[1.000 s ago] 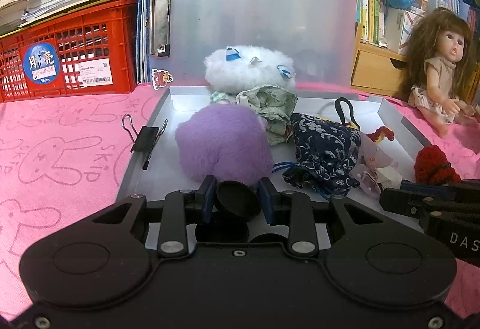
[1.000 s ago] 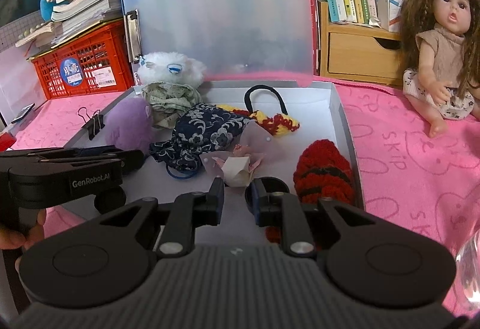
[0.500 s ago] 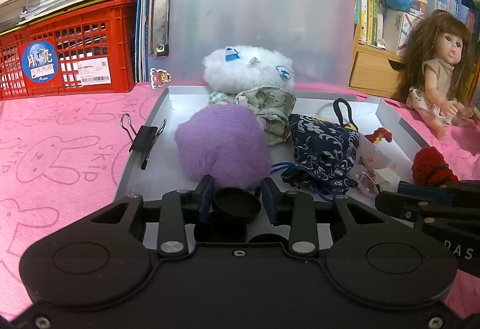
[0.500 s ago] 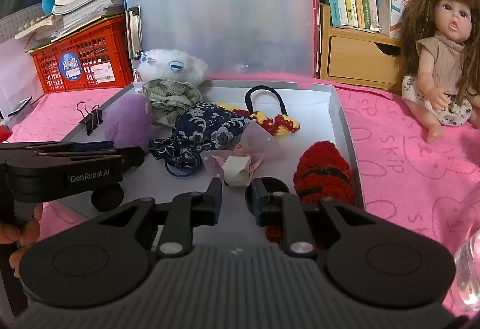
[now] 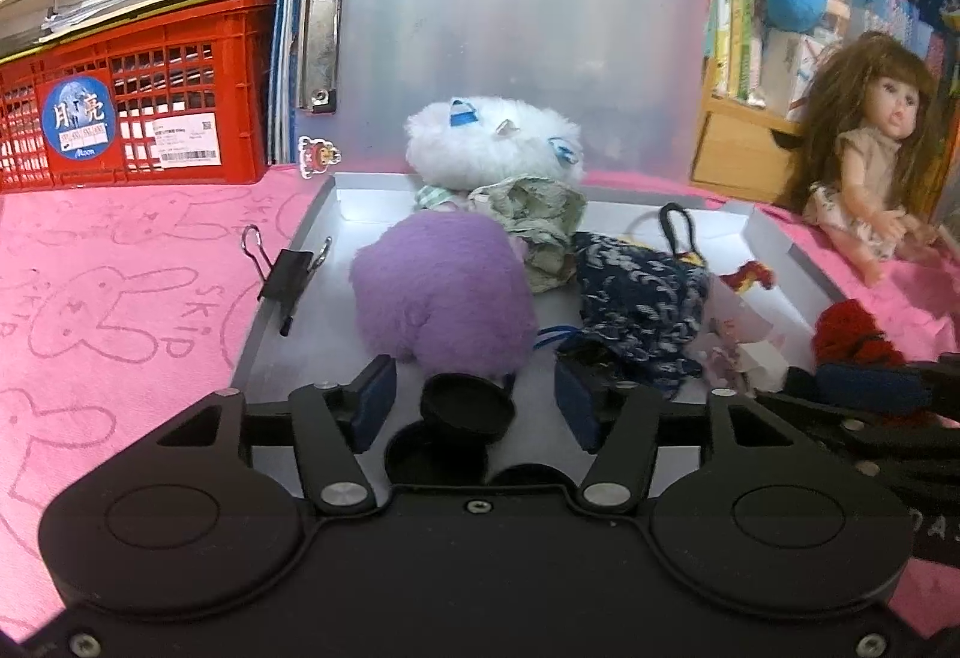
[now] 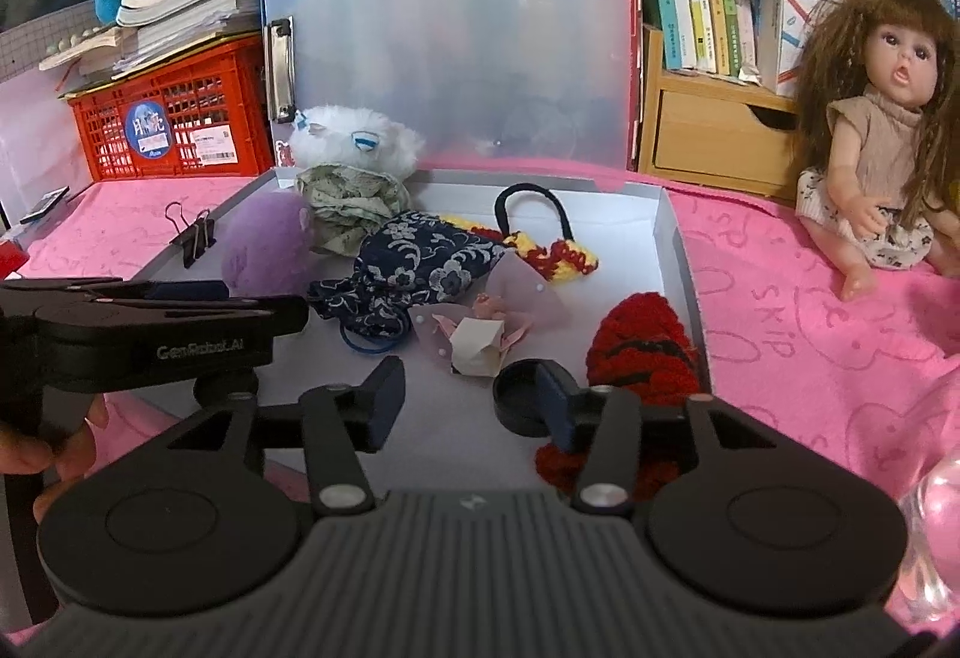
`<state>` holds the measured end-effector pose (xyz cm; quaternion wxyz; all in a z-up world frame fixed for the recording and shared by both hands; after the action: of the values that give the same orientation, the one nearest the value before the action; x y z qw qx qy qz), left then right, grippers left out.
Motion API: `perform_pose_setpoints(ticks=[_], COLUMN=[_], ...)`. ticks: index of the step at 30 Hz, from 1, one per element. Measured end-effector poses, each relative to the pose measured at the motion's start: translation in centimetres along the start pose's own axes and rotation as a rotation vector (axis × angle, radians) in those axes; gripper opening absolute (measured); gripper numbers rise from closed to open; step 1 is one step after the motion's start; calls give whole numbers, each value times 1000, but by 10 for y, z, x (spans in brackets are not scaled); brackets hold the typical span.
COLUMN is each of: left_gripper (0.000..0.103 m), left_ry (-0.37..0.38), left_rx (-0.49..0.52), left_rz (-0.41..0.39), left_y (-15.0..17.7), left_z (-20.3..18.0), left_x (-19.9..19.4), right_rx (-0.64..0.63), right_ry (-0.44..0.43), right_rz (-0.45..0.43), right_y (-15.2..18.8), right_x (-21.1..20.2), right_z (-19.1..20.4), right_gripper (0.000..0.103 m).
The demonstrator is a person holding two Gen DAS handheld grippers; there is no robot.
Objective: Organize objects
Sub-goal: 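Lower the black cap and white paper into the box and open both tools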
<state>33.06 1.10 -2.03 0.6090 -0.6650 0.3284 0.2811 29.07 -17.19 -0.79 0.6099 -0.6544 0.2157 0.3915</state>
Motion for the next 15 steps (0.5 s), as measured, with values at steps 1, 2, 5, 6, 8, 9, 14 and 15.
perform_pose_setpoints(ticks=[1,2,5,6,8,9,14,15], left_gripper=[66,68,82,84,86,88,96,98], left_ry=[11,19,13,7,11,17,45,48], left_rx=[3,9,35,46,62,65,60,58], left_rz=[-2,-4,-22,-36,-45,-47,-59,-61], left_y=[1,2,5,6,7,7,12,14], left_z=[-1,-2,-8,-10,-12,-12,-9,-8], left_x=[-2,-4,-13,-16,-22,-26,-43,-47], right_rx=[-2,-4,-6,-6,-6,-5,7,12], right_ry=[3,5,14,14,17,20,29,30], right_rz=[-4,-10,-31,-38,-51,-58,-86,-91], right_y=[0,-1,-2,-2,-2,-2,2,3], right_x=[-2,-3,-9,-11,-16,-19,-32,-35], right_z=[0,-1,-1,-1,-1,-1,-6,-7], right_gripper=[66,67,73,73,77,77,86,87])
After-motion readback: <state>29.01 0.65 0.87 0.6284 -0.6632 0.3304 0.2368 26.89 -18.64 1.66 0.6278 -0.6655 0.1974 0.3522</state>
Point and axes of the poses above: each gripper's, at about its wrist camera, not at the fingertips, and x roughly the way its jaws point, z to its left, y to its underside, the point moved 3 cm from there along x, roughly the way its jaws point, and after that the axes turned 15 degrees about z, right-handed, at the moved point
